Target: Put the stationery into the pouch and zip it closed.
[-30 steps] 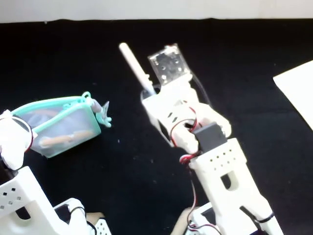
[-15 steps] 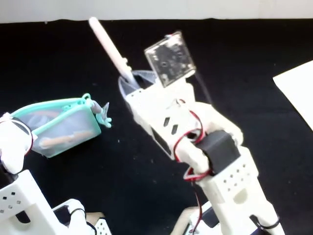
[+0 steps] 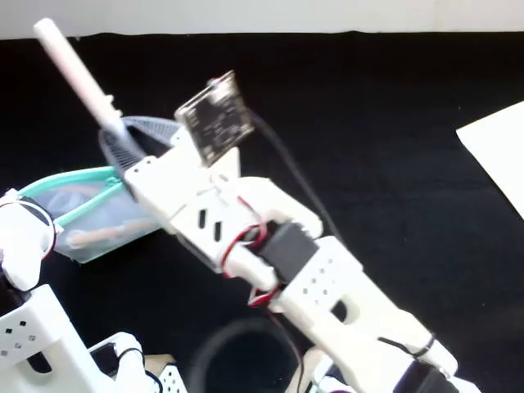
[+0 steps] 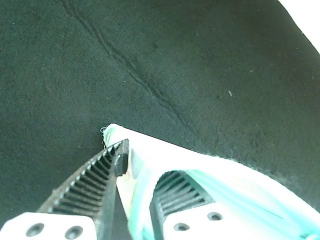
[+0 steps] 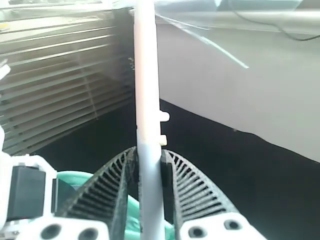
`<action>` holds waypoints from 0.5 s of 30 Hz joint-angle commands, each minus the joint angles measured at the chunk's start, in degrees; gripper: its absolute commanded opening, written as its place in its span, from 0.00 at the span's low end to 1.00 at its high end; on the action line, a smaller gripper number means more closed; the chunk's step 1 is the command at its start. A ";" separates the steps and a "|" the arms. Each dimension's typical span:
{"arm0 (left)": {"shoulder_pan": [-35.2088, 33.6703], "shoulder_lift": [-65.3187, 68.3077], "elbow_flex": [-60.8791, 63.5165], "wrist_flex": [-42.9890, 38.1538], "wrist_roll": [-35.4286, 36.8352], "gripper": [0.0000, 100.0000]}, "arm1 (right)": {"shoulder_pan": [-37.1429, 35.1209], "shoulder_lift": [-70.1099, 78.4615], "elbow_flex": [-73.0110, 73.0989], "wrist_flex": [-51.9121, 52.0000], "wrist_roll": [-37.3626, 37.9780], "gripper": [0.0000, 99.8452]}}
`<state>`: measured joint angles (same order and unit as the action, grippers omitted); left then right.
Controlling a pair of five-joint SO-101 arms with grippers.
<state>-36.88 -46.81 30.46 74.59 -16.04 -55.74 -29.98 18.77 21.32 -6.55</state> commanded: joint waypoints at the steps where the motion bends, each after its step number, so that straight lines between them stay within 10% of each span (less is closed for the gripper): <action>1: -0.22 0.92 3.56 0.18 0.09 0.01 | -2.59 0.92 5.41 -12.70 -0.35 0.01; 15: -0.22 0.92 3.65 -0.26 0.09 0.01 | -10.95 11.03 -1.10 -12.79 -3.87 0.01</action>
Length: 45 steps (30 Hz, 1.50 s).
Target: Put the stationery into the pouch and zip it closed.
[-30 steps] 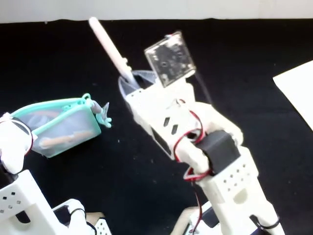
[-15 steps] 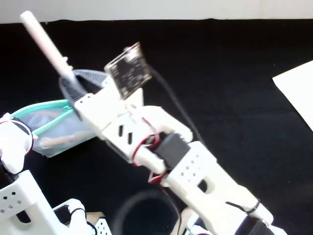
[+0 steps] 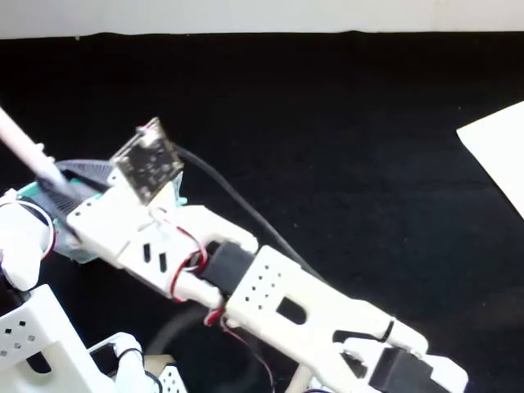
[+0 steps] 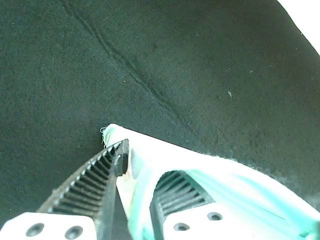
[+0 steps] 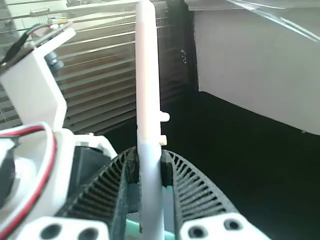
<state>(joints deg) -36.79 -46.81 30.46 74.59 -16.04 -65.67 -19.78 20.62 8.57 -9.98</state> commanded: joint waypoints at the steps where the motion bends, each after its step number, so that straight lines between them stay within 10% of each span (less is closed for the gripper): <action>1: -0.31 0.92 3.65 -0.26 0.09 0.01 | -1.01 1.54 -2.95 -0.31 -0.35 0.01; 24: -0.22 0.92 3.65 -2.37 -0.18 0.01 | 5.23 10.51 -2.15 -6.73 6.51 0.01; 45: 0.22 0.48 3.91 -3.78 -0.35 0.01 | 11.12 -7.43 -35.21 70.37 24.97 0.01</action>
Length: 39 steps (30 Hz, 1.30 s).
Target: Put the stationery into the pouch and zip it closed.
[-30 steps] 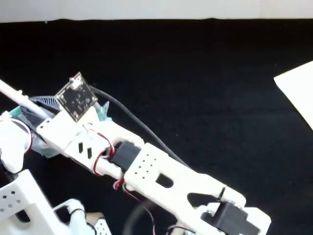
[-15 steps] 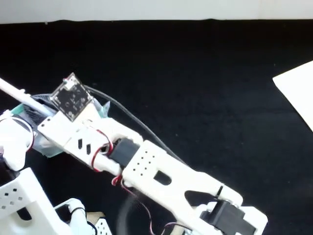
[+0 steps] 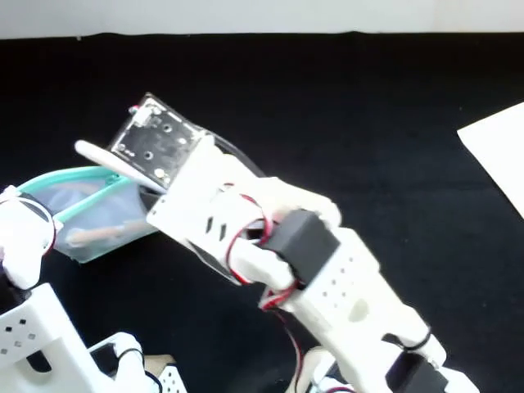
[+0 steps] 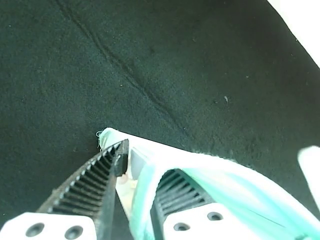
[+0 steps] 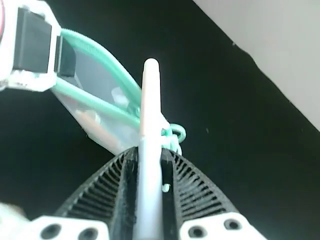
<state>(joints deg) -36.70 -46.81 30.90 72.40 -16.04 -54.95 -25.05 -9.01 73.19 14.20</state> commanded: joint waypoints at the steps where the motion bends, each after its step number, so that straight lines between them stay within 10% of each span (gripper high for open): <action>1: 0.75 0.48 3.56 -1.76 -0.35 0.01 | 0.40 -2.07 -7.16 7.60 0.79 0.01; 17: 7.78 0.48 3.65 -1.76 -0.26 0.01 | -7.87 6.99 -15.87 13.93 2.81 0.01; 39: 12.26 -2.68 10.59 -7.65 -0.35 0.01 | -0.13 16.57 -27.47 27.91 9.05 0.01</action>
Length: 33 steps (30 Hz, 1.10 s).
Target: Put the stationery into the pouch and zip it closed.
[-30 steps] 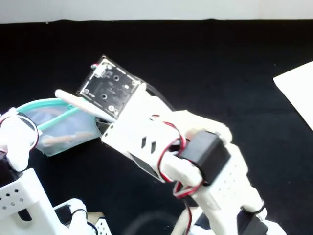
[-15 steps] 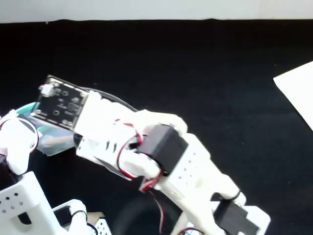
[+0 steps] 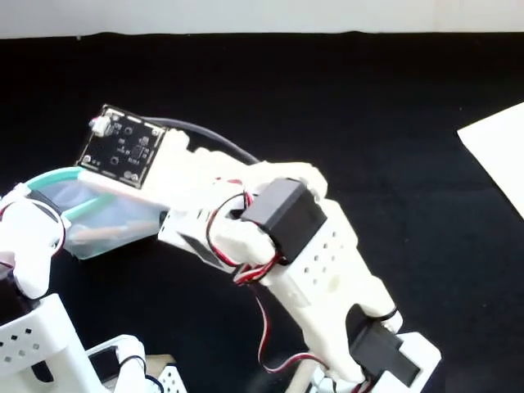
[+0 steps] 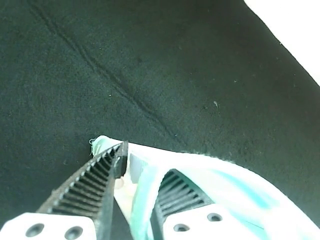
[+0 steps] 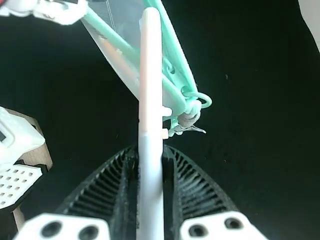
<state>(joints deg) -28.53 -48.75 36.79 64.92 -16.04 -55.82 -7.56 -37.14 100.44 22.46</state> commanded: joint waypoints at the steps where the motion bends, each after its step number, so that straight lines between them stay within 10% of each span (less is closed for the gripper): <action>1: 5.41 -2.68 4.70 -0.26 -0.35 0.01 | 0.75 -1.10 1.89 0.66 0.79 0.01; 33: 13.23 -14.99 11.91 4.04 -0.26 0.01 | -7.78 -6.02 8.57 -15.78 -6.68 0.17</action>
<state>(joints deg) -17.01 -64.31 45.05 68.62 -16.48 -63.38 -13.45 -24.92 87.69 16.75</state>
